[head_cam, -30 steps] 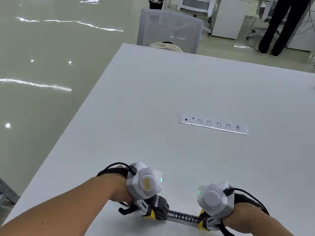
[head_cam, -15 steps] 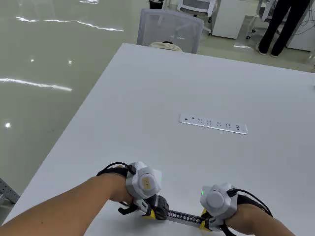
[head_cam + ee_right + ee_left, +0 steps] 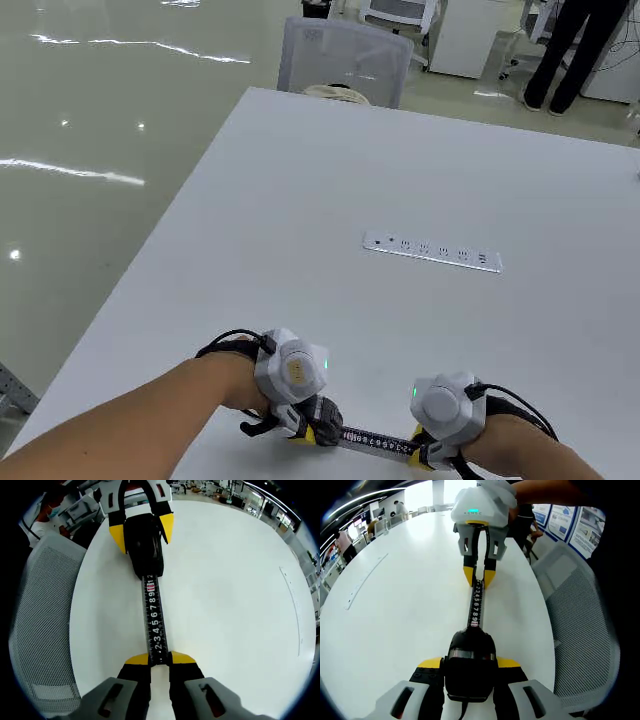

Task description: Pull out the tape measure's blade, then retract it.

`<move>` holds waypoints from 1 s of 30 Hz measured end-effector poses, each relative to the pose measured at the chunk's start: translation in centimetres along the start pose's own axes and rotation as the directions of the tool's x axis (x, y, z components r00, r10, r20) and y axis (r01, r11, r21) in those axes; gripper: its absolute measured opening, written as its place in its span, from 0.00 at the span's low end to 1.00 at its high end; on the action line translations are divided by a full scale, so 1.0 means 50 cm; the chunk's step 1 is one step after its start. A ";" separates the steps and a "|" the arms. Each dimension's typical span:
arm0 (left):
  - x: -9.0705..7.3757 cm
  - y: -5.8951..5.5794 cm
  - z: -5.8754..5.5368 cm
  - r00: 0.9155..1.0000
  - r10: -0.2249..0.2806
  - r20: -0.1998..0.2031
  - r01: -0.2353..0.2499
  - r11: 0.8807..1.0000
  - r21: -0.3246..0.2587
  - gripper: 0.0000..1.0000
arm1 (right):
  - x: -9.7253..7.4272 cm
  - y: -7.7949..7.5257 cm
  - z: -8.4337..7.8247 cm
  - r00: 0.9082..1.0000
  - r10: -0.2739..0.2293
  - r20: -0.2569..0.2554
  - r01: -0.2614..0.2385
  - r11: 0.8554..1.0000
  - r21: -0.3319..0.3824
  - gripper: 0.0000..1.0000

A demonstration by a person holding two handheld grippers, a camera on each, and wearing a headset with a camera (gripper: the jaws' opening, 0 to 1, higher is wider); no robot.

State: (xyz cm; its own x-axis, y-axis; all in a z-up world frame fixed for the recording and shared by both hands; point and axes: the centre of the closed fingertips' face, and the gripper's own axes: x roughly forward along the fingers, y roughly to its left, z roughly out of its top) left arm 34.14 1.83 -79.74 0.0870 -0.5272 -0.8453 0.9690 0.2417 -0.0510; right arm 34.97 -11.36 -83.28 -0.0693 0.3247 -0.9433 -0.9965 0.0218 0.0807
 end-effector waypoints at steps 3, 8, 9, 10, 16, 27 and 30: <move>0.001 0.000 0.000 1.000 0.000 0.000 0.000 1.000 -0.002 0.34 | 0.000 -0.001 -0.003 1.000 -0.001 -0.003 0.001 1.000 0.000 0.12; 0.000 0.000 -0.001 1.000 0.002 0.003 -0.002 1.000 -0.005 0.34 | -0.003 0.000 -0.005 1.000 -0.002 -0.004 0.002 1.000 0.004 0.12; 0.000 0.000 -0.001 1.000 0.002 0.003 -0.002 1.000 -0.005 0.34 | -0.002 -0.001 -0.006 1.000 -0.003 -0.004 0.003 1.000 0.003 0.12; 0.000 0.000 0.000 1.000 0.002 0.003 -0.002 1.000 -0.005 0.34 | -0.002 -0.001 -0.008 1.000 -0.004 -0.004 0.004 1.000 0.003 0.12; 0.000 0.001 -0.001 1.000 0.002 0.002 -0.002 1.000 -0.007 0.34 | -0.005 0.000 -0.014 1.000 -0.006 -0.007 0.006 1.000 0.005 0.12; 0.001 0.002 -0.001 1.000 0.004 0.003 -0.004 1.000 -0.009 0.35 | -0.008 -0.003 -0.026 1.000 -0.010 -0.012 0.010 1.000 0.010 0.12; 0.000 0.002 -0.001 1.000 0.004 0.003 -0.004 1.000 -0.010 0.35 | -0.011 -0.002 -0.029 1.000 -0.012 -0.012 0.012 1.000 0.011 0.12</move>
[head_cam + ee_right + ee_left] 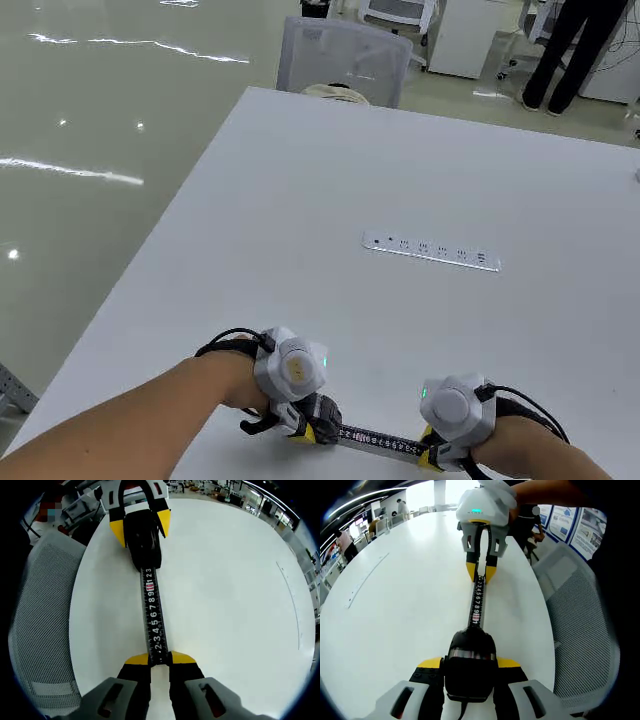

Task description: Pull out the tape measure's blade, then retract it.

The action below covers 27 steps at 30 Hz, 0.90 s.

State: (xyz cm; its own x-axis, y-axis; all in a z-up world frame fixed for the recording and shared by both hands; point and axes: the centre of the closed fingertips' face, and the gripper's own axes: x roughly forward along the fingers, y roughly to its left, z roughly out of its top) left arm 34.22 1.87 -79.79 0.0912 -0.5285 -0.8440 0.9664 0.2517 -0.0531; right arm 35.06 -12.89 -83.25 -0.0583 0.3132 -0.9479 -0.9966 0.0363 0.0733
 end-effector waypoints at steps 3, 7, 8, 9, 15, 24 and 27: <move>0.000 0.000 0.000 1.000 0.000 0.000 0.000 1.000 -0.001 0.35 | -0.001 -0.001 -0.003 1.000 0.000 0.000 0.000 1.000 0.004 0.12; 0.000 0.000 0.000 1.000 -0.001 0.001 0.001 1.000 -0.002 0.35 | -0.002 -0.001 -0.007 1.000 0.000 -0.002 0.000 1.000 0.007 0.12; 0.000 0.001 0.000 1.000 -0.001 0.001 0.001 1.000 -0.002 0.35 | -0.002 -0.002 -0.008 1.000 0.000 -0.003 0.001 1.000 0.007 0.12; 0.000 0.001 -0.001 1.000 -0.001 0.001 0.001 1.000 -0.002 0.35 | -0.002 -0.001 -0.009 1.000 0.000 -0.004 0.000 1.000 0.007 0.12; 0.001 0.002 -0.001 1.000 0.000 0.000 0.000 1.000 -0.003 0.35 | -0.005 -0.002 -0.015 1.000 -0.002 -0.007 0.002 1.000 0.009 0.12; 0.001 0.001 0.000 1.000 -0.001 0.000 0.001 1.000 -0.003 0.35 | -0.009 -0.002 -0.025 1.000 -0.003 -0.008 0.004 1.000 0.015 0.12; 0.001 0.001 0.000 1.000 -0.001 0.000 0.001 1.000 -0.003 0.35 | -0.010 -0.003 -0.029 1.000 -0.004 -0.010 0.005 1.000 0.017 0.12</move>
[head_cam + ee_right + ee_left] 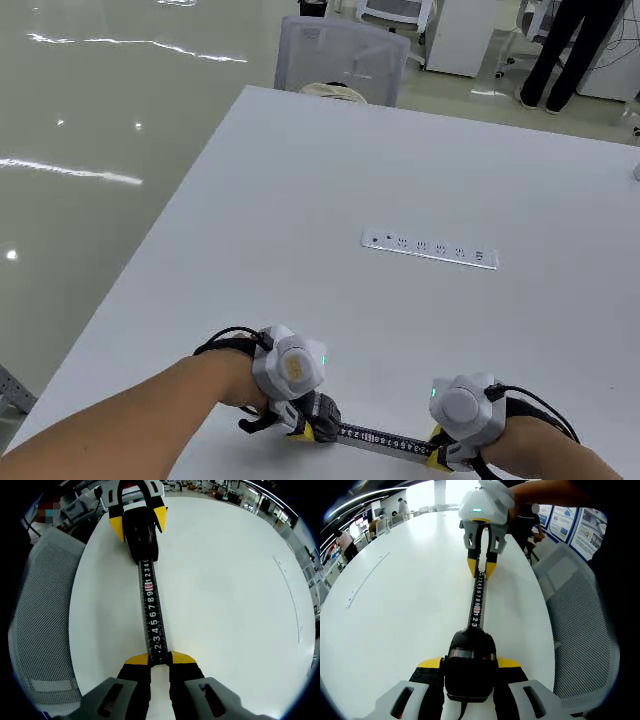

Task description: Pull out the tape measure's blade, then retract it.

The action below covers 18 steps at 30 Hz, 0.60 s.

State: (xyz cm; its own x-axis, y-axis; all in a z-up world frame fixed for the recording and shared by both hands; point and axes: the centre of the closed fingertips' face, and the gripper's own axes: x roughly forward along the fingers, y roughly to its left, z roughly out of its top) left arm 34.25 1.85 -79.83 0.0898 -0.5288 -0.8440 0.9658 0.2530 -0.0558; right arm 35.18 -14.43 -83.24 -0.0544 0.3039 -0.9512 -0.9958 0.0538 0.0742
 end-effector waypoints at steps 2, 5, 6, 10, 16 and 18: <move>0.000 0.000 0.000 1.000 0.001 0.000 -0.001 1.000 0.000 0.35 | -0.002 0.000 -0.002 1.000 -0.001 -0.001 0.001 1.000 0.002 0.12; 0.000 0.000 0.000 1.000 0.002 0.000 -0.002 1.000 0.000 0.35 | -0.002 -0.001 -0.006 1.000 -0.002 -0.003 0.002 1.000 0.004 0.12; 0.000 0.000 0.001 1.000 0.002 0.000 -0.002 1.000 0.000 0.35 | -0.001 -0.002 -0.009 1.000 -0.002 -0.003 0.002 1.000 0.005 0.12; 0.000 -0.001 0.001 1.000 0.002 0.000 -0.002 1.000 0.001 0.35 | -0.005 -0.001 -0.015 1.000 -0.005 -0.005 0.005 1.000 0.010 0.12; 0.000 0.000 0.000 1.000 0.001 -0.001 -0.001 1.000 0.001 0.35 | -0.009 -0.002 -0.027 1.000 -0.010 -0.009 0.010 1.000 0.017 0.12; -0.001 0.000 0.001 1.000 0.001 -0.001 -0.001 1.000 0.001 0.35 | -0.012 -0.001 -0.030 1.000 -0.011 -0.010 0.011 1.000 0.018 0.12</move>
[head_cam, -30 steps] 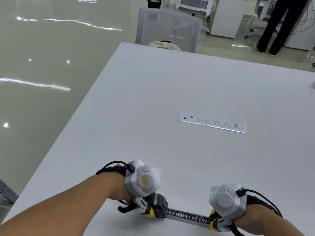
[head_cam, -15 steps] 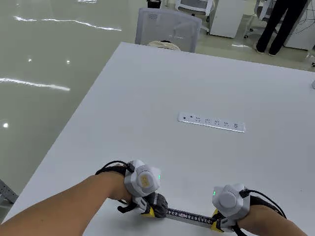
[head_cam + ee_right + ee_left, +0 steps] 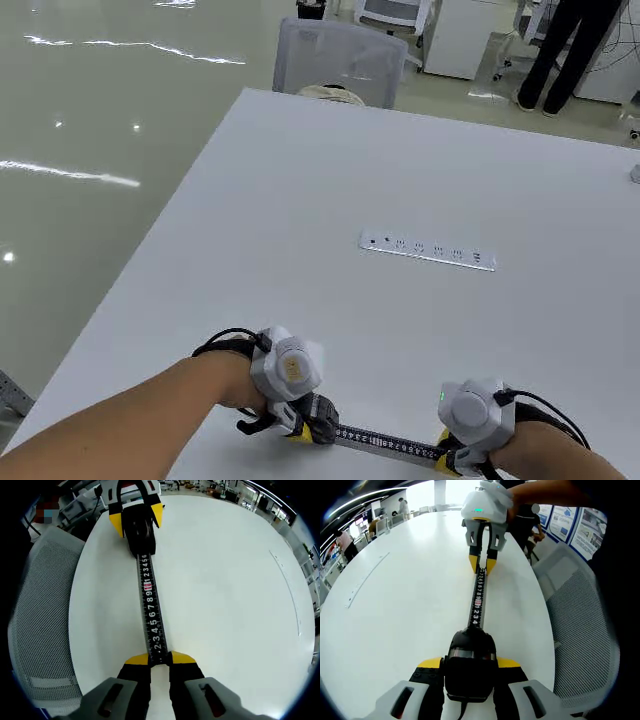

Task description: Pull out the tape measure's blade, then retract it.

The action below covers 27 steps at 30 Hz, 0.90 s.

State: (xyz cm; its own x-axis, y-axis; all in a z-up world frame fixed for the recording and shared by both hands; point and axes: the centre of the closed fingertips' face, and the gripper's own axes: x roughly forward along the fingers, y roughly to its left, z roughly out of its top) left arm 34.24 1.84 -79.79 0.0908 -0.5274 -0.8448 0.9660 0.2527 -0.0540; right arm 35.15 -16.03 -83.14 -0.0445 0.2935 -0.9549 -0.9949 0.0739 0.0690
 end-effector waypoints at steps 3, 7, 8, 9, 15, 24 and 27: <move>0.000 0.000 0.000 1.000 0.000 0.000 0.000 1.000 0.000 0.35 | -0.001 -0.002 -0.005 1.000 -0.001 0.000 0.001 1.000 0.003 0.12; 0.000 0.000 0.000 1.000 0.000 -0.001 0.000 1.000 0.000 0.35 | -0.001 -0.004 -0.011 1.000 -0.001 0.001 0.001 1.000 0.006 0.12; 0.000 0.000 0.000 1.000 0.000 0.000 0.000 1.000 0.000 0.35 | -0.003 -0.003 -0.011 1.000 -0.001 0.002 0.001 1.000 0.007 0.12; 0.000 -0.001 0.000 1.000 0.000 0.000 0.000 1.000 0.000 0.35 | -0.004 -0.002 -0.012 1.000 -0.001 0.002 0.001 1.000 0.008 0.12; 0.000 -0.001 0.000 1.000 -0.002 0.000 0.002 1.000 0.000 0.35 | -0.009 -0.002 -0.019 1.000 -0.001 0.001 0.001 1.000 0.011 0.12; 0.000 -0.001 0.000 1.000 -0.004 0.000 0.004 1.000 -0.002 0.35 | -0.010 -0.005 -0.033 1.000 -0.001 0.000 0.001 1.000 0.020 0.12; 0.001 -0.001 0.000 1.000 -0.004 0.000 0.004 1.000 -0.002 0.35 | -0.011 -0.006 -0.036 1.000 -0.002 -0.001 0.002 1.000 0.022 0.12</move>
State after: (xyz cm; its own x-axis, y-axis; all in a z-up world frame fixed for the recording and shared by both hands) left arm 34.20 1.81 -79.83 0.0870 -0.5283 -0.8446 0.9658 0.2524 -0.0585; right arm 35.29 -17.94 -83.17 -0.0426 0.2924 -0.9554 -0.9927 0.0958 0.0736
